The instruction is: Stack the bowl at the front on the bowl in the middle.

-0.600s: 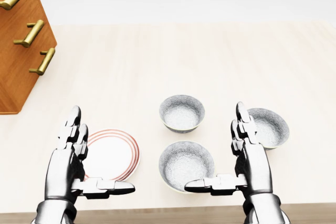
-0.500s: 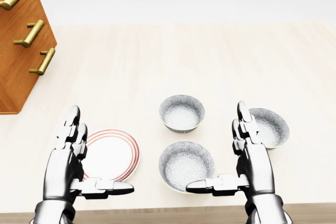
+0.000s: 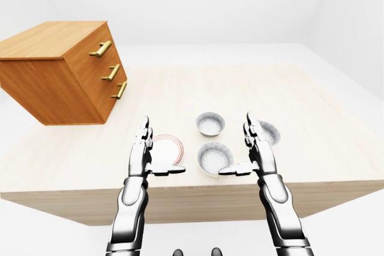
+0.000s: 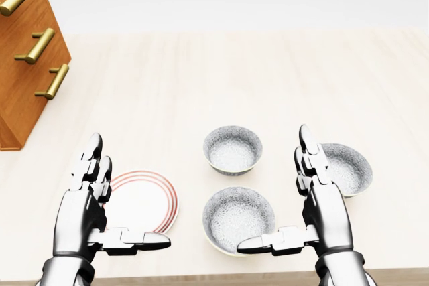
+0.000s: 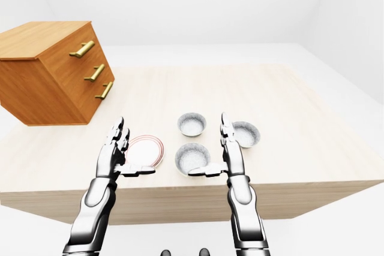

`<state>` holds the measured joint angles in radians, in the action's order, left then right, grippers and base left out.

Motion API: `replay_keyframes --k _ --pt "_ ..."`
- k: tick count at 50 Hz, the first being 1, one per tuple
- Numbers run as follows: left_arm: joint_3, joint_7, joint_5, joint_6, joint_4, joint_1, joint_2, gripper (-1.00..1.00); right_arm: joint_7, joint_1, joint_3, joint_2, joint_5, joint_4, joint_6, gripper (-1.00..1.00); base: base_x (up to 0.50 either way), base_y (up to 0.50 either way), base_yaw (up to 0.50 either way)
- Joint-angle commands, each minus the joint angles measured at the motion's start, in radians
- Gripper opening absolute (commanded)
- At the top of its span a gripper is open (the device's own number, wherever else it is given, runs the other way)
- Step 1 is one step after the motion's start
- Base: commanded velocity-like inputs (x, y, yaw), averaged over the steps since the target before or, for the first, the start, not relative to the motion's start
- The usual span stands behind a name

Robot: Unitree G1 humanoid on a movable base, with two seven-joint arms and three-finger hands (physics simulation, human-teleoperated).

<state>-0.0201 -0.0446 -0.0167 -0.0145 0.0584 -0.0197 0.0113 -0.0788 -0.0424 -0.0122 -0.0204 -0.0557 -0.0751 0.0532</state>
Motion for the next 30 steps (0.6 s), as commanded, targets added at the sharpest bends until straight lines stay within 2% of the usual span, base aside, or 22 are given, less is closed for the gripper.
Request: replay_keyframes --k 1,7,14,15,19,20,24,26,30 --pt "0.002 -0.005 -0.002 -0.008 0.013 -0.005 -0.001 1.00 -0.007 -0.001 0.002 0.000 -0.022 -0.013 0.010 1.00 0.19 0.00 0.00" --pt "0.002 -0.007 -0.005 -0.013 0.017 -0.005 -0.001 1.00 -0.008 0.000 0.004 0.001 -0.024 -0.016 0.003 1.00 0.21 0.00 0.00" --pt "0.006 -0.006 -0.004 -0.023 0.028 -0.009 -0.003 1.00 -0.011 0.002 0.003 0.000 -0.022 -0.007 0.012 1.00 0.25 0.00 0.00" --pt "0.005 -0.007 -0.004 -0.014 0.018 -0.007 -0.002 1.00 -0.013 0.000 0.005 0.000 -0.024 -0.009 0.013 1.00 0.25 0.00 0.00" --pt "0.006 -0.007 -0.005 -0.020 0.026 -0.010 -0.003 1.00 -0.012 0.002 0.005 -0.001 -0.028 0.005 0.024 1.00 0.25 0.00 0.00" --pt "0.004 -0.008 -0.006 -0.010 0.013 -0.007 -0.002 1.00 -0.012 0.000 0.005 -0.001 -0.030 0.004 0.026 1.00 0.25 0.00 0.00" --pt "0.006 -0.006 -0.006 -0.018 0.024 -0.009 -0.003 1.00 -0.012 -0.002 0.007 0.000 -0.033 -0.004 0.020 1.00 0.25 0.00 0.00" --pt "0.005 -0.007 -0.006 -0.010 0.014 -0.008 -0.003 1.00 -0.014 -0.003 0.007 -0.002 -0.035 0.001 0.027 1.00 0.28 0.00 0.00" --pt "0.007 -0.007 -0.006 -0.014 0.017 -0.010 -0.004 1.00 -0.015 -0.003 0.006 -0.002 -0.037 0.007 0.034 1.00 0.30 0.00 0.00"
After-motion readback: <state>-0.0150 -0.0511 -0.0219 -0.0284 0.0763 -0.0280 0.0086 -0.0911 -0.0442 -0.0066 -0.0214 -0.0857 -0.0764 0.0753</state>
